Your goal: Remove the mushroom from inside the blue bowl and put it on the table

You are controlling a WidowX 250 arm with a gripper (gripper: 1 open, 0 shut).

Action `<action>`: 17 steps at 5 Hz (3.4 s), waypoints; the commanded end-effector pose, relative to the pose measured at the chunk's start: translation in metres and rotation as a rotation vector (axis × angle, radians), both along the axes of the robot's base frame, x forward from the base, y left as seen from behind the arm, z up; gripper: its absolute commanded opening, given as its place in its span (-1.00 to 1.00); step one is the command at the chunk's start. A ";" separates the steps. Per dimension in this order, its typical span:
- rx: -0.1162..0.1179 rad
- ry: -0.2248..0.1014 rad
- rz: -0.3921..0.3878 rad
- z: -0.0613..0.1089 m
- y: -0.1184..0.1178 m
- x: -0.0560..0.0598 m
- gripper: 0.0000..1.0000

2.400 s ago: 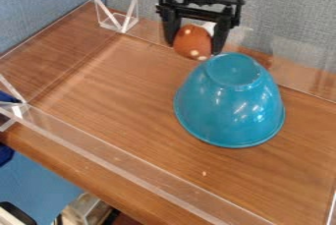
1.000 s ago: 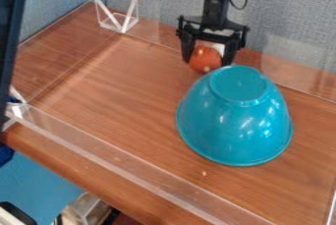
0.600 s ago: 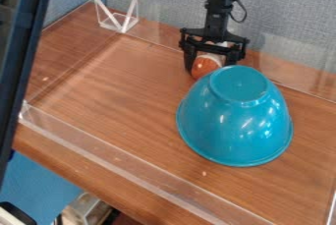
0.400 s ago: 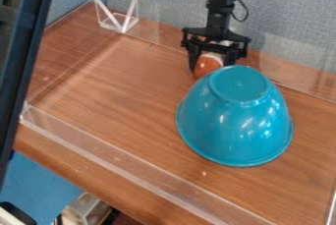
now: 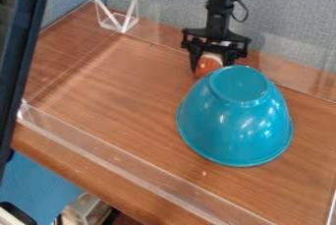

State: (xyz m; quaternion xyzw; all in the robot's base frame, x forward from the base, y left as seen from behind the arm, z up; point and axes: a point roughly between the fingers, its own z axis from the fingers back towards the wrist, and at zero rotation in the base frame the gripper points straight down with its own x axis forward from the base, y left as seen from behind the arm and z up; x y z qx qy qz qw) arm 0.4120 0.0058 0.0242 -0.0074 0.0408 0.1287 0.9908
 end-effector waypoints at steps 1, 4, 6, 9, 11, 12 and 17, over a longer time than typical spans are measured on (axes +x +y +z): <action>-0.001 -0.032 -0.020 0.006 0.003 0.001 -1.00; -0.005 -0.036 0.079 0.005 0.012 0.002 -1.00; -0.001 -0.040 0.197 0.003 0.019 0.000 -1.00; 0.008 -0.046 0.362 0.003 0.003 -0.005 -1.00; 0.013 -0.051 0.361 0.006 -0.011 -0.016 -1.00; 0.015 -0.054 0.329 0.009 -0.024 -0.021 -1.00; 0.030 -0.059 0.215 0.016 -0.048 -0.050 -1.00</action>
